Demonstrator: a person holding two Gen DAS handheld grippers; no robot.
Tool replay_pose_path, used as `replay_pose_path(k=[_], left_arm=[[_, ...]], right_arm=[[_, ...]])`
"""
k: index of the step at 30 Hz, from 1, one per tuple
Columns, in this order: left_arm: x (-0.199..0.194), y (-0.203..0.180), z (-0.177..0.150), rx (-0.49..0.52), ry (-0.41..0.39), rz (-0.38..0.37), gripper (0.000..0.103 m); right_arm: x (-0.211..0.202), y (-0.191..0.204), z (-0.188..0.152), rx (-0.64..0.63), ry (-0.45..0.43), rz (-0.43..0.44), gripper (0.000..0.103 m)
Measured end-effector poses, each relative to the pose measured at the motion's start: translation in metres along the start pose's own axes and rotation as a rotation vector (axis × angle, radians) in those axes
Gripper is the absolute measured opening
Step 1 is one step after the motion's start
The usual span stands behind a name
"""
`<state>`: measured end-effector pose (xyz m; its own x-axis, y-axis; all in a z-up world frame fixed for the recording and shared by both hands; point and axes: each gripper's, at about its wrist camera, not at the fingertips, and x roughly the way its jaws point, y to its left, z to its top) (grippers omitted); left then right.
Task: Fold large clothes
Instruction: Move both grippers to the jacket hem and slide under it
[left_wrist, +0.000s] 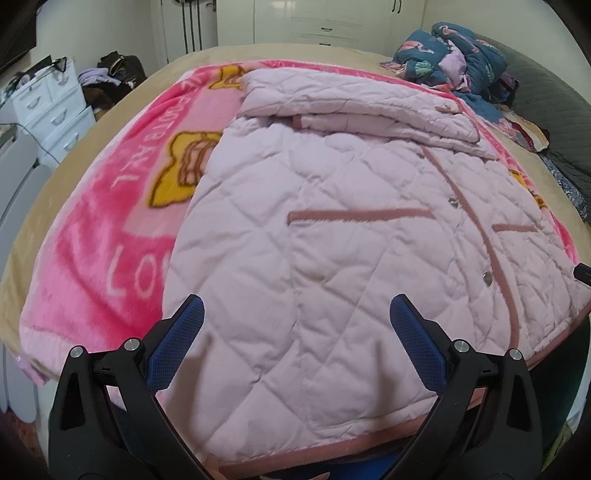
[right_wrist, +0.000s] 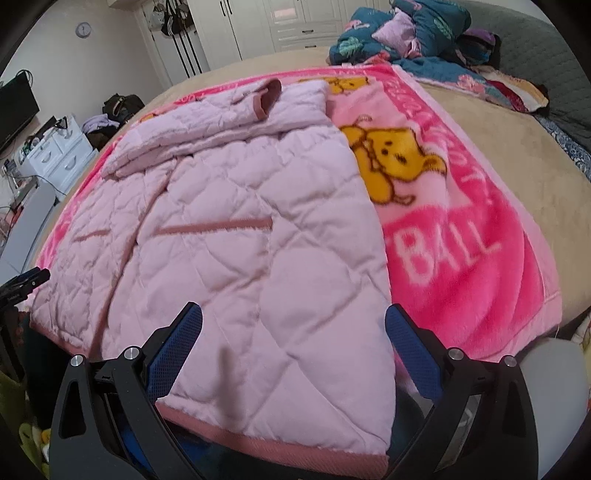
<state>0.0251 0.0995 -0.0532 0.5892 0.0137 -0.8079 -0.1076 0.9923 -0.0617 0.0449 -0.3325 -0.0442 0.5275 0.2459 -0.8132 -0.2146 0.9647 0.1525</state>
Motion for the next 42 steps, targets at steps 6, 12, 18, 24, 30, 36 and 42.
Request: replay_pose_path(k=[6,12,18,24,30,36,42], left_arm=[[0.0,0.018,-0.011,-0.035,0.012,0.015,0.095],[0.001,0.041,-0.02,-0.096,0.033,0.017,0.095],[0.005,0.06,-0.033,-0.159,0.064,-0.026,0.095],[0.003,0.064,-0.04,-0.161,0.067,-0.053,0.095],[0.004,0.064,-0.045,-0.2,0.078,-0.112,0.095],[0.005,0.05,-0.052,-0.18,0.098,-0.165,0.095],[0.005,0.055,-0.052,-0.202,0.099,-0.191,0.095]], right_arm=[[0.002,-0.007,-0.007,0.002,0.033,0.013,0.099],[0.009,-0.019,-0.015,0.031,0.085,0.022,0.099],[0.014,-0.02,-0.016,0.055,0.095,0.067,0.099],[0.014,-0.014,-0.017,0.029,0.114,0.128,0.089],[0.013,-0.016,-0.022,0.004,0.134,0.159,0.075],[0.012,-0.015,-0.024,-0.011,0.131,0.179,0.073],[-0.006,-0.018,-0.02,0.017,0.058,0.315,0.025]])
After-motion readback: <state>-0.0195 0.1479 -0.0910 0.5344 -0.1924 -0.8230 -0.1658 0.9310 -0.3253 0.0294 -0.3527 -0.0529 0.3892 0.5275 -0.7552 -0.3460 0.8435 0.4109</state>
